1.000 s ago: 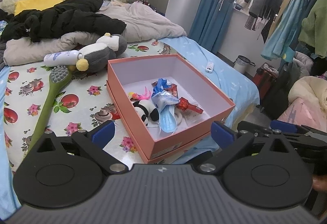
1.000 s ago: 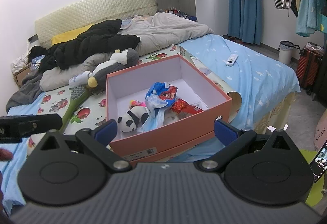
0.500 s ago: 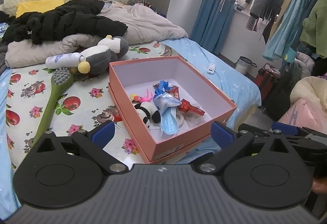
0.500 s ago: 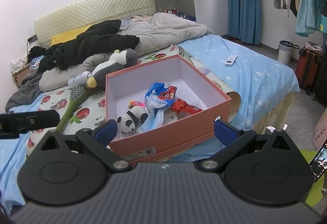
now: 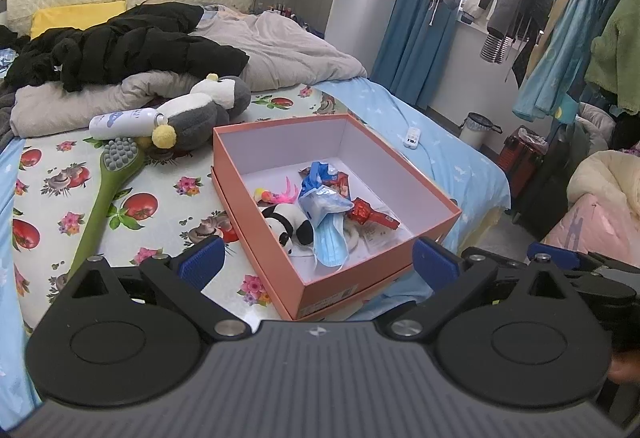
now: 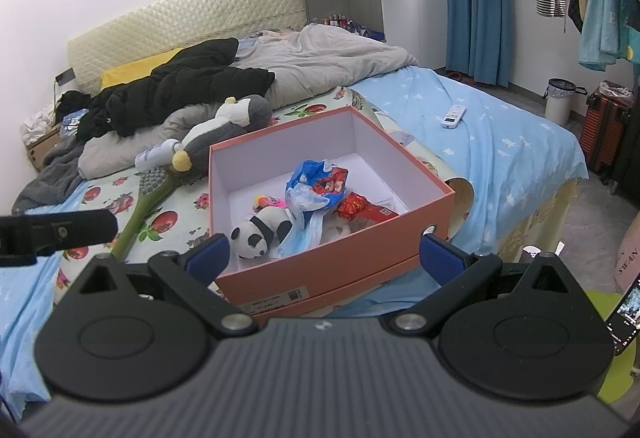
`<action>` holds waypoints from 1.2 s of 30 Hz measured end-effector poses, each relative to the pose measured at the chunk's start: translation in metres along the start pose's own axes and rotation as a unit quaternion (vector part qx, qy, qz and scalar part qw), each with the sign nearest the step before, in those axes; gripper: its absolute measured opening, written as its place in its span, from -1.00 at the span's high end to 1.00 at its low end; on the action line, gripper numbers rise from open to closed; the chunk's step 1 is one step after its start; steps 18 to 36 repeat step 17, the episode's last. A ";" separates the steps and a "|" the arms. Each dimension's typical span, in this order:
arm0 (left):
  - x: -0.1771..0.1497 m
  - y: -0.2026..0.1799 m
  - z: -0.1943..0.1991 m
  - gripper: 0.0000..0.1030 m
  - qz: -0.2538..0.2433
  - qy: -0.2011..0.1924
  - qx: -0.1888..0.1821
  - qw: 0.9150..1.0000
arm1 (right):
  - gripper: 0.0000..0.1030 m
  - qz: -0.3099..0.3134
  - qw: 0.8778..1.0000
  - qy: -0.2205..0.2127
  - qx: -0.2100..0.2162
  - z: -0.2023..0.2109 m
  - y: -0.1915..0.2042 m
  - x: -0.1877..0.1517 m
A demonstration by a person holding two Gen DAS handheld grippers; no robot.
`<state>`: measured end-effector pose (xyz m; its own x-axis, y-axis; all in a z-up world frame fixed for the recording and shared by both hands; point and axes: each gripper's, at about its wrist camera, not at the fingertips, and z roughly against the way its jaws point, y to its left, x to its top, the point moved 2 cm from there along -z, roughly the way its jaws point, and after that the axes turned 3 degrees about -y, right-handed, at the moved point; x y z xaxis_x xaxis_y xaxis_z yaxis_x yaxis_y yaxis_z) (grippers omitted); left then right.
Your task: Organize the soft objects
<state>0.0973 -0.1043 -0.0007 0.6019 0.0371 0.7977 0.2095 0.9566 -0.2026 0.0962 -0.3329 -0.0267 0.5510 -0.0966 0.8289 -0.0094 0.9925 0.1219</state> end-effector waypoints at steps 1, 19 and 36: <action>0.000 0.000 0.000 -0.97 0.000 0.000 0.000 1.000 | -1.00 0.000 1.000 0.000 0.000 0.000 0.000 0.000; 0.001 0.000 0.001 -0.97 -0.001 0.000 -0.002 1.000 | -1.00 0.001 1.000 -0.005 -0.001 0.001 0.001 0.002; 0.001 0.000 0.001 -0.97 -0.001 0.000 -0.002 1.000 | -1.00 0.001 1.000 -0.005 -0.001 0.001 0.001 0.002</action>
